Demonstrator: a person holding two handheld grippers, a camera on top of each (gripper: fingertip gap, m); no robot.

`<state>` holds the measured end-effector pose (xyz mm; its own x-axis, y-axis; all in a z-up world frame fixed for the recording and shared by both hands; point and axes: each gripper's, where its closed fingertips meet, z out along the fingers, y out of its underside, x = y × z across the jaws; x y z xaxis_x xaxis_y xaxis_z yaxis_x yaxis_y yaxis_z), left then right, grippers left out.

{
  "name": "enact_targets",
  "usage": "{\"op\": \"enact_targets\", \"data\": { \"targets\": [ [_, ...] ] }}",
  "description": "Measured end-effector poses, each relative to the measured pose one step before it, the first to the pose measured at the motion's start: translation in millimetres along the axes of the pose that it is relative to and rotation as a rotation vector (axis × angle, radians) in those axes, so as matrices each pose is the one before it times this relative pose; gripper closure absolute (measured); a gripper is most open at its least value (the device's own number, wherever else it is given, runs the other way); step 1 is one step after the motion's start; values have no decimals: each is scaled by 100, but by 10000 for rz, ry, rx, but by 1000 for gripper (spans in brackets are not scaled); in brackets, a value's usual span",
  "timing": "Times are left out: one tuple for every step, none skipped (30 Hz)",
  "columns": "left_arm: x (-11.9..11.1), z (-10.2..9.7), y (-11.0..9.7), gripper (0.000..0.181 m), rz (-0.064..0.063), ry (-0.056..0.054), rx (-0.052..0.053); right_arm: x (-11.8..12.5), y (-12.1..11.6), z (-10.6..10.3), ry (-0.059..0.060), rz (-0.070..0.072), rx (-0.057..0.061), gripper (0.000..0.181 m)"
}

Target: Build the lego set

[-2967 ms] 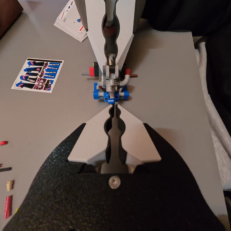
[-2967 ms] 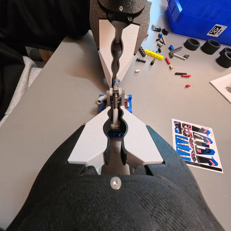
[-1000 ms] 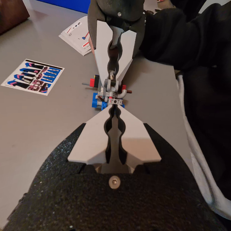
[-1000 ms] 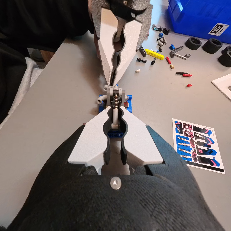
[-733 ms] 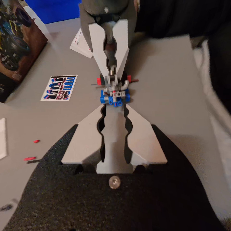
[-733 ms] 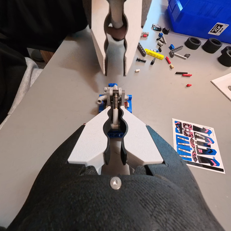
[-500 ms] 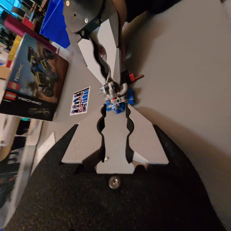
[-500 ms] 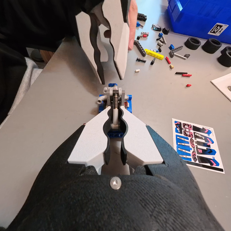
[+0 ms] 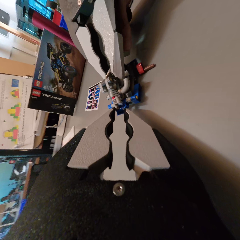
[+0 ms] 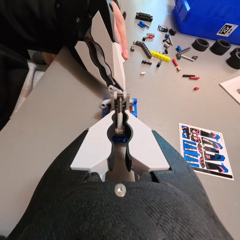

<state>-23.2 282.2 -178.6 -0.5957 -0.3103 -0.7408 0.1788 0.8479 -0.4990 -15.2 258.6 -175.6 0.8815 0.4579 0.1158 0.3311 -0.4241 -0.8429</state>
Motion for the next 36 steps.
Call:
{"op": "enact_targets", "data": {
  "targets": [
    [56,-15,-4,172,-420,199,107,27,-6,7,13,6,4,176],
    [50,-2,-37,172,-522,281,130,-9,3,-3,-10,4,0,176],
    [45,-26,-49,172,-598,364,152,4,3,1,-8,11,0,175],
    [22,-25,-79,173,-670,419,186,3,-10,-1,-4,9,0,175],
    [7,-53,-163,174,-695,417,235,1,1,2,-7,16,1,175],
    [17,-34,-119,176,-673,391,207,-22,3,5,-32,17,-1,175],
    [75,-21,-33,176,-605,396,132,-65,-1,-1,-54,-4,3,176],
    [51,-17,-1,176,-444,338,29,-59,-7,9,-33,-18,-2,175],
    [-43,16,25,176,-357,201,-41,4,-2,7,3,7,-2,175],
    [-70,17,-2,176,-278,142,6,13,-7,13,0,36,-9,175],
    [-19,13,10,176,-184,144,12,3,6,-5,-1,5,-2,175],
    [-17,13,12,176,-116,84,-7,9,0,6,7,7,-3,175],
    [-14,15,-1,176,-58,44,-8,22,6,1,15,18,-5,175],
    [7,-6,-5,177,-43,36,1,10,-6,8,-9,44,-5,175],
    [-20,6,-31,177,-43,31,11,1,-4,7,-29,64,-3,175],
    [-7,0,-37,177,-18,40,17,18,-4,-3,-15,41,1,175],
    [-35,-1,-15,177,39,22,-26,6,2,-5,-3,11,3,175],
    [-26,-13,8,177,91,3,-46,19,3,-2,13,-2,-2,175],
    [-64,-12,14,177,71,-28,-51,5,-4,0,17,-5,1,175],
    [-22,-17,21,177,99,-33,-21,28,0,2,8,9,2,175],
    [27,-27,50,177,134,-5,38,6,-4,6,-2,8,2,175],
    [87,-44,33,176,64,51,97,-13,-13,12,4,-11,3,175],
    [35,-53,-44,177,1,31,124,-1,-5,20,14,-22,1,175],
    [-62,-51,-7,176,-23,-36,36,10,0,-6,9,-4,3,175],
    [-4,-50,-52,172,10,-23,41,-16,-3,5,-17,8,1,175],
    [125,-85,-26,167,18,63,33,-6,2,-5,-15,5,3,175],
    [68,-110,116,165,-38,33,-49,-9,1,-4,2,-3,0,175],
    [37,-93,238,164,-45,28,-105,-4,-1,-1,6,-14,-1,175],
    [36,-88,311,164,-42,34,-145,-5,-1,-1,4,-16,0,175],
    [50,-58,292,164,-20,39,-152,-6,-4,4,0,-3,0,175],
    [3,-7,128,165,0,-5,-57,-1,2,-3,-4,6,1,175],
    [-20,29,-56,167,5,-30,19,3,1,1,-7,12,1,175],
    [-20,78,-119,170,18,-37,33,3,1,1,-8,12,0,175],
    [-102,96,-113,173,26,-93,25,-1,-2,5,-6,7,0,175],
    [-43,94,-33,176,48,-56,-12,0,3,-3,-5,3,0,175],
    [14,53,17,176,53,-9,-35,-1,2,-1,1,3,-1,175]
  ]
}}
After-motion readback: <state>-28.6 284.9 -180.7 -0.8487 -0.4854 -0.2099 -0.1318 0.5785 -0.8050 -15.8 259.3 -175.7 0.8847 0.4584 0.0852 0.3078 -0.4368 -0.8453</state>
